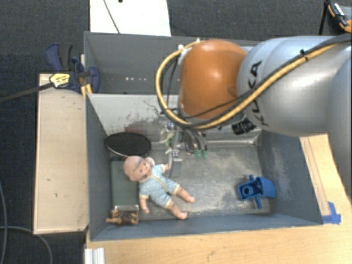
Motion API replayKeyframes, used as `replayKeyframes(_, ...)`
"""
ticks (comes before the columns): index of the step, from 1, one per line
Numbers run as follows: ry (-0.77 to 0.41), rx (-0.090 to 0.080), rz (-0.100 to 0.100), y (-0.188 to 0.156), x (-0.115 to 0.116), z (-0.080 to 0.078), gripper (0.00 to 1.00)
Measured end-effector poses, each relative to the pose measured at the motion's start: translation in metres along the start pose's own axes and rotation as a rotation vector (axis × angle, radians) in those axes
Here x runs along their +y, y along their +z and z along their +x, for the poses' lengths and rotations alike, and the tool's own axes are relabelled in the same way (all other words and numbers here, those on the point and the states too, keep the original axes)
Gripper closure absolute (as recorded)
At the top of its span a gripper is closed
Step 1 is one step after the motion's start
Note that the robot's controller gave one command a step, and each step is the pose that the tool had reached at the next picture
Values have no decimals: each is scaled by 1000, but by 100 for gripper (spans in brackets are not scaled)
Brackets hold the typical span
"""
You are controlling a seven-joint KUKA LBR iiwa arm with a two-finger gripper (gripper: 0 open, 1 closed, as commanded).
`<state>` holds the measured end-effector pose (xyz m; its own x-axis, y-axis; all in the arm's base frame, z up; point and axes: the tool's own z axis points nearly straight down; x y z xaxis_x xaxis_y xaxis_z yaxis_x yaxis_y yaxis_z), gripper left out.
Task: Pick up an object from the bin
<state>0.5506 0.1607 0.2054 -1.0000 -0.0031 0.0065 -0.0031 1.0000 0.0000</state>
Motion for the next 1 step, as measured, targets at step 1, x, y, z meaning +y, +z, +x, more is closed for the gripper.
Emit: replayKeyframes(1,5,-8,-1,-5,-1,-2,0)
